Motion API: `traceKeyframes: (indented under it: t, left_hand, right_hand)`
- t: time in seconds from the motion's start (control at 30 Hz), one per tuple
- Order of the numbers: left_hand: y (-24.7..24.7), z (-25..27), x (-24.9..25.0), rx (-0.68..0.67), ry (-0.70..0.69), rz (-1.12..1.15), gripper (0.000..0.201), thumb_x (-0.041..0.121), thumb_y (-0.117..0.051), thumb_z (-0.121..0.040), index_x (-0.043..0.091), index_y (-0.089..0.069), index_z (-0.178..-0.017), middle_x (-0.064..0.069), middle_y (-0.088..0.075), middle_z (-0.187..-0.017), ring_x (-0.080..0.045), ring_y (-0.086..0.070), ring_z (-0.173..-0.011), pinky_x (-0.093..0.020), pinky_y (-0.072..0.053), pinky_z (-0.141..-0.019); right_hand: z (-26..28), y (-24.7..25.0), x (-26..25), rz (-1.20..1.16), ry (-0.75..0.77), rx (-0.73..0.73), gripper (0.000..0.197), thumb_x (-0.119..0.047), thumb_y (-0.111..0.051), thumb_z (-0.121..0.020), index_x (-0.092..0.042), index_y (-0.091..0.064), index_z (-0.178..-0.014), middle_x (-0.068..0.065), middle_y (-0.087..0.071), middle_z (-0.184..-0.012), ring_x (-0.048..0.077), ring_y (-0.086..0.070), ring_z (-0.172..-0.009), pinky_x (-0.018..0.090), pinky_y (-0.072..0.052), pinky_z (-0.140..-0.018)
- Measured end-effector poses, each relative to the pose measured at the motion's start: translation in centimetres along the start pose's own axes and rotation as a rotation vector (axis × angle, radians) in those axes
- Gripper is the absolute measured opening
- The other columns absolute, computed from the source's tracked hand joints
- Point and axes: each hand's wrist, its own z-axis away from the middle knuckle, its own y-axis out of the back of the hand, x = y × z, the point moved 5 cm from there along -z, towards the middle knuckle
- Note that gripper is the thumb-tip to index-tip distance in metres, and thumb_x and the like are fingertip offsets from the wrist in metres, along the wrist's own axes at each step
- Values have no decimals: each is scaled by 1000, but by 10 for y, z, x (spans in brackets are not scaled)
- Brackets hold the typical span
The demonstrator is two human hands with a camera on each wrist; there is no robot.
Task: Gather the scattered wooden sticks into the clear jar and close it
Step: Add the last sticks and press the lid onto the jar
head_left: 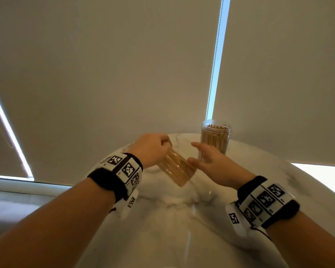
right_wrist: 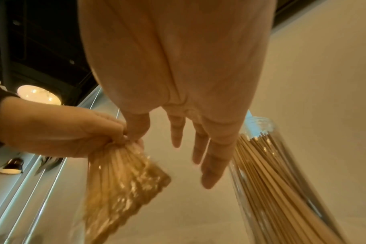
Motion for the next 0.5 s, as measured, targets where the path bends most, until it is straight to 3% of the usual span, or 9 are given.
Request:
traceKeyframes:
  t: [0.07, 0.13, 0.23, 0.3, 0.33, 0.4, 0.5]
  left_hand:
    - [14, 4, 21, 83, -51, 154, 21, 26, -47, -97, 31, -65, -106, 9, -65, -80, -10, -62, -70, -20, -46, -57]
    - [27, 3, 35, 211, -84, 311, 22, 31, -51, -98, 33, -55, -120, 5, -66, -83, -10, -64, -72, -15, -48, -54]
    - [34, -6, 44, 328, -36, 797, 49, 43, -67, -90, 29, -46, -132, -3, -72, -93, -15, -71, -83, -25, -58, -69]
    - [22, -12, 50, 233, 48, 1191, 55, 41, -71, -88, 18, -51, -133, -7, -73, -103, -18, -73, -89, -35, -60, -78]
    - [14, -15, 56, 157, 67, 1278, 52, 41, -69, -89, 13, -55, -130, -9, -73, -105, -20, -73, -91, -38, -60, -81]
    - [-5, -20, 66, 36, 78, 1289, 45, 39, -68, -90, 7, -63, -122, -12, -73, -108, -27, -72, -96, -43, -58, -85]
    - [-22, -27, 74, 59, 79, 1269, 29, 21, -72, -89, 5, -69, -112, -14, -75, -103, -31, -73, -95, -50, -57, -88]
  right_hand:
    - [2, 3, -2, -131, 31, 24, 33, -41, -56, -99, -30, -60, -130, -8, -66, -120, 12, -64, -108, 40, -54, -96]
    - [7, 10, -5, -288, 45, 91, 17, -26, -56, -101, -24, -69, -112, -2, -74, -99, 18, -71, -90, 42, -59, -86]
    - [16, 30, -4, -618, 54, 242, 16, -16, -59, -100, -8, -71, -107, 15, -74, -99, 31, -71, -90, 46, -59, -87]
    - [19, 38, -1, -797, 49, 288, 18, -15, -61, -98, -4, -71, -108, 16, -74, -100, 29, -70, -88, 41, -60, -83]
    - [20, 40, 0, -858, 39, 286, 19, -15, -61, -98, -4, -71, -108, 16, -74, -101, 26, -70, -87, 37, -59, -80]
    - [17, 42, 3, -898, 14, 277, 17, -15, -63, -97, -5, -73, -106, 15, -75, -101, 23, -70, -86, 34, -59, -78]
    - [14, 51, 13, -750, -8, 377, 12, -15, -67, -94, -14, -78, -97, 6, -77, -91, 19, -71, -86, 35, -60, -80]
